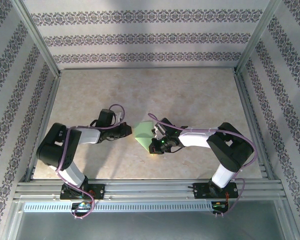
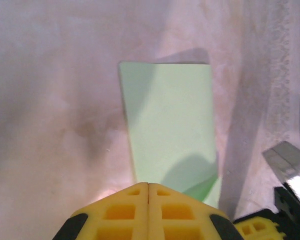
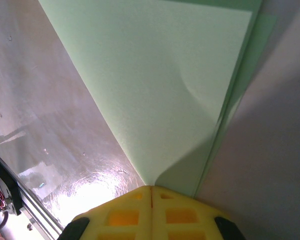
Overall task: Fold a paper plane with a square sheet of paper (fold left side to right side)
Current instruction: Third fold the triangle at the center of the table.
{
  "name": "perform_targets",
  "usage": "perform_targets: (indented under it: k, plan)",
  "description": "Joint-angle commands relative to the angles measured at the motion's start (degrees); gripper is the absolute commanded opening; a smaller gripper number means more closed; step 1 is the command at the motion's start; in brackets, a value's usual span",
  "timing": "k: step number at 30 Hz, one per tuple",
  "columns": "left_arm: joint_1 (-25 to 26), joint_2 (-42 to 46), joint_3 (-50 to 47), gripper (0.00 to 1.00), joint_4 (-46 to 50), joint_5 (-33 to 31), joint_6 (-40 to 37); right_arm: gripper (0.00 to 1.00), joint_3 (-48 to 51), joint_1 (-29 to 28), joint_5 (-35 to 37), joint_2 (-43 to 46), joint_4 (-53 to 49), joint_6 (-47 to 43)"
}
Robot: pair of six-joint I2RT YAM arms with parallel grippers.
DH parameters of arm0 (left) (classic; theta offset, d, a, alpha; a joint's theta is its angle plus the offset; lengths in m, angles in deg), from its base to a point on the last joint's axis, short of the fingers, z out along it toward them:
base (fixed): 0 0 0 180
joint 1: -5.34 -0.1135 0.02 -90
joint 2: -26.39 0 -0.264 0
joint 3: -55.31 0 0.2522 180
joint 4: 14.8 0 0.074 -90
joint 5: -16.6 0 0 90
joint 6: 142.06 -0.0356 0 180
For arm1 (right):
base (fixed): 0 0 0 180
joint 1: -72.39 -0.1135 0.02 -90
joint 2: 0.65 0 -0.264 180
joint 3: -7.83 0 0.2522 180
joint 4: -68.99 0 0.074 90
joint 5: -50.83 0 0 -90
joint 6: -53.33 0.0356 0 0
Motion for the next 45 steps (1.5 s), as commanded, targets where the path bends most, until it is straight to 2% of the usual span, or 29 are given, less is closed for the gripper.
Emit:
perform_targets:
  k: [1,7,11,17,28,38,45]
  plan:
    - [-0.4,6.7,-0.5,0.04,5.4,0.1,-3.7,0.0,1.6,0.7,5.4,-1.6,-8.2,-0.8]
    - [3.6,12.2,-4.5,0.04,4.9,3.4,-2.2,0.0,1.7,0.7,5.6,-1.7,-7.9,-0.7]
    - [7.7,10.1,-3.8,0.04,3.3,3.7,-1.8,0.0,1.6,0.7,5.6,-2.1,-7.8,-0.7]
    - [10.1,4.3,-1.5,0.04,0.4,3.3,-1.2,0.0,1.6,0.7,5.5,-2.4,-7.7,-0.7]
    - [10.3,-1.2,0.6,0.04,-1.6,2.1,-1.1,0.0,1.6,0.7,5.4,-2.5,-7.6,-0.7]
    - [10.3,-5.2,0.8,0.03,0.1,1.1,-3.2,0.0,1.1,0.7,5.2,-2.0,-7.8,-0.6]
    - [10.4,-6.6,2.0,0.01,5.2,-2.3,-5.1,0.0,-1.2,0.7,3.3,0.6,-7.6,0.3]
